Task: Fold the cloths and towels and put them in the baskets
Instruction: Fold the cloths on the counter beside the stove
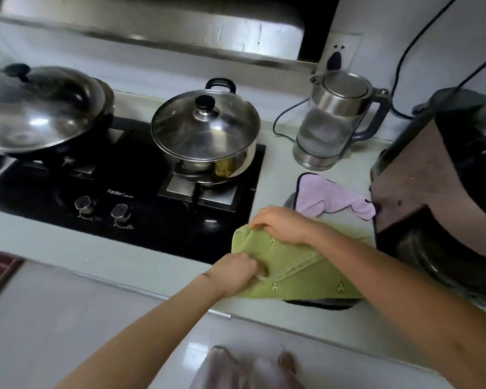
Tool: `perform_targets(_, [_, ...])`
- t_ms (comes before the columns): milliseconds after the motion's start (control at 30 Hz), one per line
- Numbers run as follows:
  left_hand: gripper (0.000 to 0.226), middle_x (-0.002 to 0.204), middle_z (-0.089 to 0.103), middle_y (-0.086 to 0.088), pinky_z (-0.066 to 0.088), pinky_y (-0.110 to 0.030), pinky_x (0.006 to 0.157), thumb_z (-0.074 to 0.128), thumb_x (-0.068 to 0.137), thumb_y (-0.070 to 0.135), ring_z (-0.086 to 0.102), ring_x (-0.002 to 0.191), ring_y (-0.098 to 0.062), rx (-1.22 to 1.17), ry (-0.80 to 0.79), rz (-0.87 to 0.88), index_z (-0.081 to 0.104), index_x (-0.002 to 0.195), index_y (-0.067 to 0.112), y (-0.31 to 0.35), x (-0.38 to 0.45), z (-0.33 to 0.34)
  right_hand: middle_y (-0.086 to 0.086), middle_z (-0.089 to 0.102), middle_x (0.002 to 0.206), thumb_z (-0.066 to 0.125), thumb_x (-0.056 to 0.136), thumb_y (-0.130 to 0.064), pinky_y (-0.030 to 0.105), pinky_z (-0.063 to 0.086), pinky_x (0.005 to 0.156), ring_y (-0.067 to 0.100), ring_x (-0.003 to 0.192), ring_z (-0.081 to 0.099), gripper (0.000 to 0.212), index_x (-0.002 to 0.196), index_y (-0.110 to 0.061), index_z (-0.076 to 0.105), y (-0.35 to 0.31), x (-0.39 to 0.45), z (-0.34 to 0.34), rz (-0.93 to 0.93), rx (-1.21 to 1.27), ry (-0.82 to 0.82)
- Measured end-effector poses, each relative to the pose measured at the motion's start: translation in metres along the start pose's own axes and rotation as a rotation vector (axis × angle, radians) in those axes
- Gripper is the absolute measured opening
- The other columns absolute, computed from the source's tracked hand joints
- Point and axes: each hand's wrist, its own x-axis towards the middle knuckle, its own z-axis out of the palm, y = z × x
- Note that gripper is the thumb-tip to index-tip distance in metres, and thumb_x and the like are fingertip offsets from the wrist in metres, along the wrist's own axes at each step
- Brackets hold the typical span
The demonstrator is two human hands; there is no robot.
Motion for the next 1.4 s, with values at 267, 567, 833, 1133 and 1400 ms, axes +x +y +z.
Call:
perform_targets(267, [0.032,0.105,0.069,0.000,0.033,-0.020,0.072,0.052,0.085,0.003,0.058,0.095,-0.022,-0.210,0.041,-0.088,0.070,0.109,0.013,-0.002,0.001,0.009,0.001,0.055,0.111,0.038,0.097,-0.012,0.033,0.035,0.065,0.021,0.101,0.053,0.022,0.113,-0.017,0.053,-0.019,0.046,0.012,-0.538,-0.643,-0.246])
perform_targets(567, [0.035,0.111,0.070,0.002,0.046,-0.028,0.087,0.054,0.085,0.007,0.060,0.102,-0.021,-0.285,-0.048,-0.222,0.070,0.114,0.017,0.013,0.003,0.002,0.001,0.050,0.101,0.049,0.089,-0.008,0.035,0.044,0.073,0.022,0.093,0.054,0.010,0.094,-0.011,0.057,-0.009,0.060,-0.017,-0.449,-0.317,-0.191])
perform_targets(833, [0.029,0.098,0.072,0.001,0.046,-0.028,0.076,0.051,0.083,0.012,0.060,0.088,-0.021,-0.322,-0.006,-0.279,0.073,0.102,0.014,0.017,-0.002,-0.004,0.003,0.063,0.105,0.047,0.090,-0.004,0.034,0.048,0.081,0.022,0.091,0.061,0.025,0.107,-0.013,0.063,0.005,0.036,0.010,-0.115,0.243,0.131])
perform_targets(1133, [0.034,0.101,0.067,-0.008,0.039,-0.021,0.072,0.044,0.079,0.000,0.059,0.096,-0.024,-0.352,0.171,-0.468,0.069,0.101,0.009,-0.001,0.023,-0.052,-0.013,0.060,0.082,0.074,0.073,-0.050,0.024,0.047,0.073,0.007,0.077,0.057,0.034,0.092,-0.024,0.063,0.062,-0.066,-0.003,0.090,0.290,-0.164])
perform_targets(1400, [0.024,0.098,0.064,-0.010,0.050,-0.033,0.076,0.046,0.083,0.007,0.061,0.092,-0.030,-0.409,0.260,-0.590,0.065,0.099,0.010,-0.013,0.045,-0.053,0.003,0.061,0.107,0.047,0.098,-0.030,0.030,0.035,0.068,0.024,0.096,0.058,0.021,0.112,-0.015,0.053,0.080,-0.090,0.023,0.254,0.252,0.084])
